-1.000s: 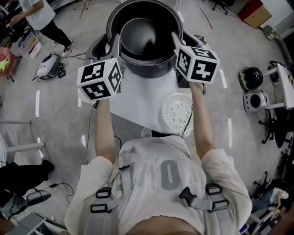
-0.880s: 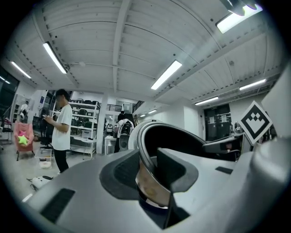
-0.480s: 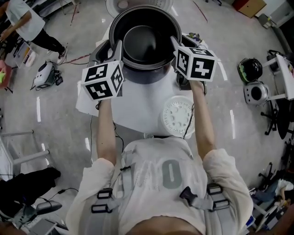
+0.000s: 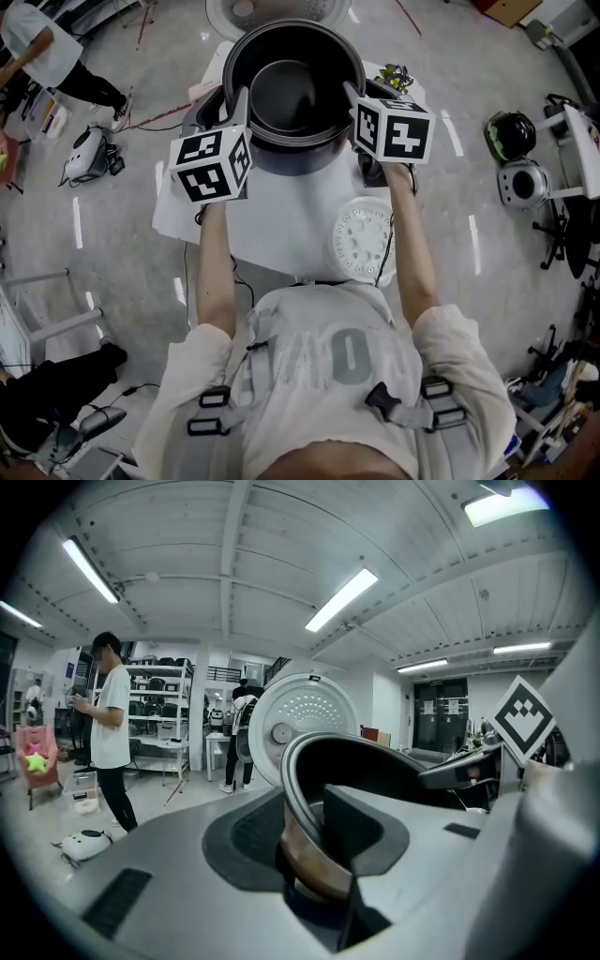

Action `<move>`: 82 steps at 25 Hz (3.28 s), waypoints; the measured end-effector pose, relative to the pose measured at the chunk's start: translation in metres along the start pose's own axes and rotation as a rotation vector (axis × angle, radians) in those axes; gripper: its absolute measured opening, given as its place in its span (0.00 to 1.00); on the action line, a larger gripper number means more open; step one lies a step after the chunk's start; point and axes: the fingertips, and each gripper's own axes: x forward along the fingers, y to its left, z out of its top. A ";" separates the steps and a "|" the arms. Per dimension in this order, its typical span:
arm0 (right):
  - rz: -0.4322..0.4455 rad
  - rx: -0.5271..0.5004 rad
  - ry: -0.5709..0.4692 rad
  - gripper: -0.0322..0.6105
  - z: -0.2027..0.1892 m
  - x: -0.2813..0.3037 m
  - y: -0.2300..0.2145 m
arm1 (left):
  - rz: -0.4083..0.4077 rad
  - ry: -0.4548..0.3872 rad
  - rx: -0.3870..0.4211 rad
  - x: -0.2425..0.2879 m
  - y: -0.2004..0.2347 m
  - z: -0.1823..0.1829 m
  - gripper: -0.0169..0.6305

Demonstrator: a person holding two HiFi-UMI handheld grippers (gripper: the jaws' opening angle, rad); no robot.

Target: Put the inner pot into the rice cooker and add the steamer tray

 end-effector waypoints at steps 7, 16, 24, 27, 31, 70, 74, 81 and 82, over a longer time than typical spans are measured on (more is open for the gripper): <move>0.003 -0.018 0.058 0.26 -0.019 0.029 0.000 | 0.016 0.069 -0.009 0.020 0.013 -0.032 0.22; -0.002 -0.010 0.144 0.26 -0.049 0.058 -0.003 | 0.020 0.160 -0.014 0.042 0.023 -0.069 0.22; 0.008 0.008 0.161 0.27 -0.056 0.064 -0.009 | 0.001 0.176 -0.047 0.051 0.021 -0.076 0.23; 0.011 0.017 0.150 0.27 -0.056 0.065 -0.010 | 0.004 0.181 -0.026 0.055 0.022 -0.078 0.23; 0.020 0.035 0.149 0.27 -0.056 0.068 -0.009 | 0.010 0.201 -0.032 0.058 0.026 -0.087 0.23; -0.146 -0.116 0.011 0.32 -0.128 -0.092 -0.043 | -0.157 0.135 -0.039 -0.054 -0.104 -0.118 0.25; -0.195 -0.056 0.069 0.32 -0.182 -0.123 -0.063 | -0.258 0.246 -0.046 -0.062 -0.156 -0.168 0.25; -0.264 0.037 0.200 0.31 -0.282 -0.155 -0.085 | -0.355 0.428 -0.016 -0.069 -0.205 -0.243 0.25; -0.271 0.043 0.216 0.31 -0.293 -0.158 -0.089 | -0.368 0.448 -0.004 -0.068 -0.211 -0.250 0.25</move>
